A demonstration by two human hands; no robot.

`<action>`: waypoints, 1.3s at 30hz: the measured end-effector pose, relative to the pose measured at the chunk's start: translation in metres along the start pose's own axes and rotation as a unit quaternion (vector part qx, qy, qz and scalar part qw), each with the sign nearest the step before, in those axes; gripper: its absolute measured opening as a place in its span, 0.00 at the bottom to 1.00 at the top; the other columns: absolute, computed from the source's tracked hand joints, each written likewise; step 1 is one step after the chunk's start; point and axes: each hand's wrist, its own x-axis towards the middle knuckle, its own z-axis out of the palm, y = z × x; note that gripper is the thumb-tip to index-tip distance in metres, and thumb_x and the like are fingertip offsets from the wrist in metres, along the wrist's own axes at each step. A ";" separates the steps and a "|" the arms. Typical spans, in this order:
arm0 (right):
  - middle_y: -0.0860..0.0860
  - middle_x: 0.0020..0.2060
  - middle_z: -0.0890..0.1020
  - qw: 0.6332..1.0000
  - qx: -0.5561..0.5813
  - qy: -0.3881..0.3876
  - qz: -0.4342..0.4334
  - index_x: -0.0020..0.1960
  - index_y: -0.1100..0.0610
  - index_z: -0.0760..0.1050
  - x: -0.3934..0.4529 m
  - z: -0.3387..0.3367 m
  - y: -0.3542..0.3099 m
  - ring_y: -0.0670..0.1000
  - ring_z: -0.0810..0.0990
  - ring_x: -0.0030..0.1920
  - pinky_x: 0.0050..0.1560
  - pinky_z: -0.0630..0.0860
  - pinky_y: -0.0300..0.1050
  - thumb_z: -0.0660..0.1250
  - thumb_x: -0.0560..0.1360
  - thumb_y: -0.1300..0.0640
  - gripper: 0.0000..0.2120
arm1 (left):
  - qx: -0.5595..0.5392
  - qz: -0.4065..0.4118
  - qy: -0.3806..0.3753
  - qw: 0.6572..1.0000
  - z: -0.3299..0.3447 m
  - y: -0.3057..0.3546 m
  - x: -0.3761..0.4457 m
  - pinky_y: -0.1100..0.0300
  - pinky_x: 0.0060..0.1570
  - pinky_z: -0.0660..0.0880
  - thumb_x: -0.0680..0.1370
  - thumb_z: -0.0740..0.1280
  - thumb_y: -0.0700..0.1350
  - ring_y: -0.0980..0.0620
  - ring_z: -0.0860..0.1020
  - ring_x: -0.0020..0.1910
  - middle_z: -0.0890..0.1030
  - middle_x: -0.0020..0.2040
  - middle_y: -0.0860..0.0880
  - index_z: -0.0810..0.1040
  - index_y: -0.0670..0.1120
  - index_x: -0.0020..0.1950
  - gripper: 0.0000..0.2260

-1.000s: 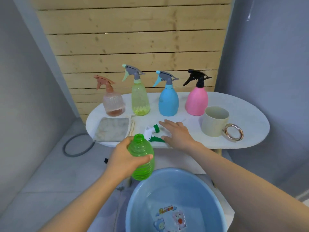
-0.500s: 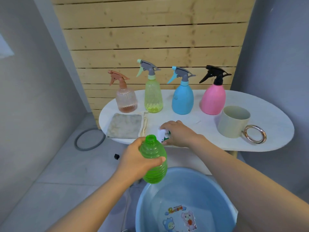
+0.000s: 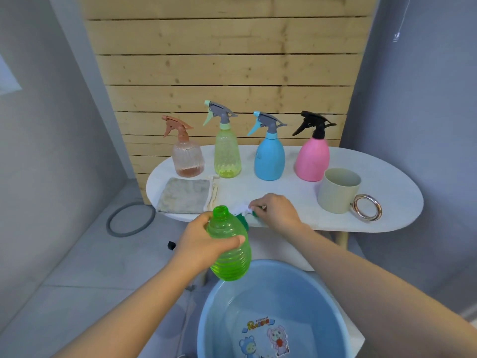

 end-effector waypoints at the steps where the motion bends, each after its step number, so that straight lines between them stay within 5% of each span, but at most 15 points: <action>1: 0.55 0.49 0.81 1.000 -0.001 0.003 0.009 0.52 0.53 0.82 -0.001 0.008 0.001 0.57 0.78 0.51 0.49 0.75 0.48 0.62 0.75 0.57 0.11 | -0.003 0.001 0.000 1.000 0.002 0.002 0.000 0.56 0.48 0.79 0.55 0.78 0.49 0.56 0.83 0.44 0.84 0.45 0.53 0.79 0.52 0.51 0.26; 5: 0.53 0.60 0.78 1.000 0.021 0.018 0.012 0.62 0.54 0.77 0.008 0.014 0.002 0.55 0.75 0.59 0.57 0.70 0.44 0.63 0.75 0.61 0.16 | -0.003 0.016 0.001 1.000 0.010 0.010 0.002 0.55 0.50 0.79 0.55 0.77 0.50 0.54 0.82 0.45 0.84 0.46 0.52 0.79 0.50 0.51 0.26; 12: 0.58 0.54 0.77 0.997 0.009 0.055 0.046 0.59 0.55 0.74 0.017 0.015 -0.002 0.58 0.76 0.54 0.48 0.69 0.44 0.66 0.74 0.58 0.14 | 0.004 0.023 0.003 1.000 0.016 0.009 0.012 0.48 0.53 0.79 0.49 0.75 0.57 0.53 0.83 0.46 0.84 0.45 0.53 0.79 0.52 0.50 0.30; 15: 0.57 0.58 0.75 0.995 0.054 0.053 0.067 0.67 0.56 0.69 0.018 0.002 -0.005 0.58 0.74 0.58 0.54 0.70 0.43 0.65 0.75 0.57 0.21 | 0.011 0.021 0.001 1.000 0.015 0.007 0.011 0.48 0.53 0.78 0.50 0.76 0.57 0.53 0.83 0.46 0.84 0.45 0.53 0.79 0.52 0.50 0.30; 18: 0.49 0.49 0.78 0.984 0.142 0.069 0.078 0.55 0.55 0.77 0.016 -0.022 -0.007 0.55 0.75 0.52 0.48 0.68 0.32 0.67 0.75 0.56 0.09 | 0.014 0.021 -0.003 1.000 0.014 0.006 0.008 0.48 0.53 0.79 0.49 0.77 0.56 0.53 0.83 0.46 0.84 0.45 0.53 0.79 0.53 0.50 0.30; 20: 0.51 0.44 0.79 0.957 0.261 0.080 0.098 0.53 0.58 0.78 0.011 -0.040 -0.012 0.53 0.78 0.45 0.48 0.72 0.37 0.68 0.75 0.57 0.09 | 0.019 0.027 -0.004 0.999 0.014 0.006 0.007 0.49 0.53 0.79 0.49 0.75 0.57 0.54 0.82 0.46 0.84 0.45 0.54 0.79 0.53 0.51 0.31; 24: 0.56 0.40 0.77 0.825 0.545 0.083 0.119 0.54 0.65 0.74 -0.005 -0.074 -0.025 0.50 0.79 0.38 0.44 0.82 0.42 0.66 0.77 0.62 0.09 | 0.037 0.045 -0.005 0.998 0.017 0.006 0.006 0.51 0.52 0.79 0.49 0.75 0.58 0.55 0.82 0.46 0.83 0.45 0.55 0.78 0.53 0.51 0.31; 32: 0.56 0.38 0.75 0.640 0.758 0.086 0.089 0.44 0.65 0.72 -0.027 -0.106 -0.038 0.51 0.77 0.41 0.49 0.80 0.43 0.60 0.79 0.66 0.06 | 0.072 0.074 -0.034 0.994 0.032 0.008 0.001 0.65 0.45 0.75 0.55 0.77 0.50 0.59 0.80 0.45 0.82 0.44 0.58 0.76 0.59 0.46 0.22; 35: 0.56 0.42 0.77 0.637 0.766 0.081 0.033 0.49 0.66 0.73 -0.030 -0.113 -0.041 0.51 0.77 0.44 0.54 0.79 0.46 0.56 0.80 0.67 0.07 | 0.089 0.086 -0.051 0.991 0.038 0.008 0.000 0.69 0.42 0.73 0.58 0.79 0.48 0.63 0.79 0.45 0.81 0.45 0.59 0.75 0.59 0.48 0.22; 39: 0.58 0.51 0.77 0.652 0.752 0.093 -0.022 0.63 0.70 0.68 -0.034 -0.123 -0.049 0.49 0.78 0.46 0.65 0.72 0.51 0.54 0.81 0.67 0.13 | 0.108 0.086 -0.058 0.989 0.046 0.009 -0.001 0.63 0.47 0.76 0.55 0.75 0.54 0.60 0.79 0.47 0.81 0.47 0.58 0.76 0.59 0.50 0.25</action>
